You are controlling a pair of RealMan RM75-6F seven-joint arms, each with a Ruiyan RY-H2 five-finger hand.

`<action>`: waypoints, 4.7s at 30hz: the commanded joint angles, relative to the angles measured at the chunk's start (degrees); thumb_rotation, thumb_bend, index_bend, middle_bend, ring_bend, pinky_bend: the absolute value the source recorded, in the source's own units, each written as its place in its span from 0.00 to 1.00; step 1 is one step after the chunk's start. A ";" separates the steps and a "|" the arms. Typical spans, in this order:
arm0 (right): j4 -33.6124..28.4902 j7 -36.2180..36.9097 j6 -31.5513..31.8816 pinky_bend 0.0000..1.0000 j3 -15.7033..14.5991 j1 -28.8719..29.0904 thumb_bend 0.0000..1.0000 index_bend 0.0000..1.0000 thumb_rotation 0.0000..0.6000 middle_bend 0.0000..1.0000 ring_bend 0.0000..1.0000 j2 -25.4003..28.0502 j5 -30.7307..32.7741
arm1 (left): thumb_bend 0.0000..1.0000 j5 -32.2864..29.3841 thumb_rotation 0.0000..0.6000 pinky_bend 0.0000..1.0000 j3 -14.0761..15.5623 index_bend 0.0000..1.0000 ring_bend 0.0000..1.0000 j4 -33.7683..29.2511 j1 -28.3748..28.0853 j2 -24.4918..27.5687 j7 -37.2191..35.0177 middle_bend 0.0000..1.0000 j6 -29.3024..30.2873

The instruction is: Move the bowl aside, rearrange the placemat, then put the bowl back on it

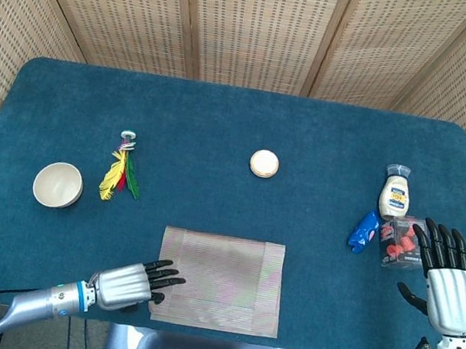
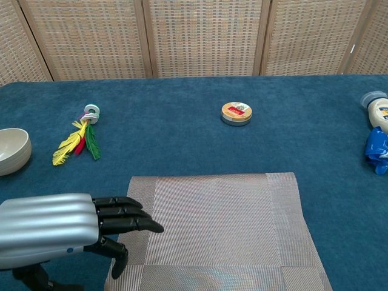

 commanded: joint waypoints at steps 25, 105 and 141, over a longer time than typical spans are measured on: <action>-0.05 1.23 -0.20 0.00 0.23 -0.02 0.00 0.04 1.00 0.00 0.00 0.40 0.40 | 0.37 0.49 1.00 0.00 2.56 0.47 0.00 13.47 -0.17 -9.84 -0.62 0.00 6.48; -0.42 0.16 -0.06 0.00 -0.09 0.12 0.00 0.06 1.00 0.00 0.00 0.18 -0.75 | 0.00 -79.16 1.00 0.00 -30.20 0.00 0.00 3.16 -3.17 2.16 25.20 0.00 -1.77; 16.84 13.95 -32.71 0.00 2.49 33.64 0.00 0.10 1.00 0.00 0.00 -14.15 -9.38 | 0.00 -50.56 1.00 0.00 -16.12 0.00 0.00 -27.40 21.81 18.68 25.24 0.00 31.77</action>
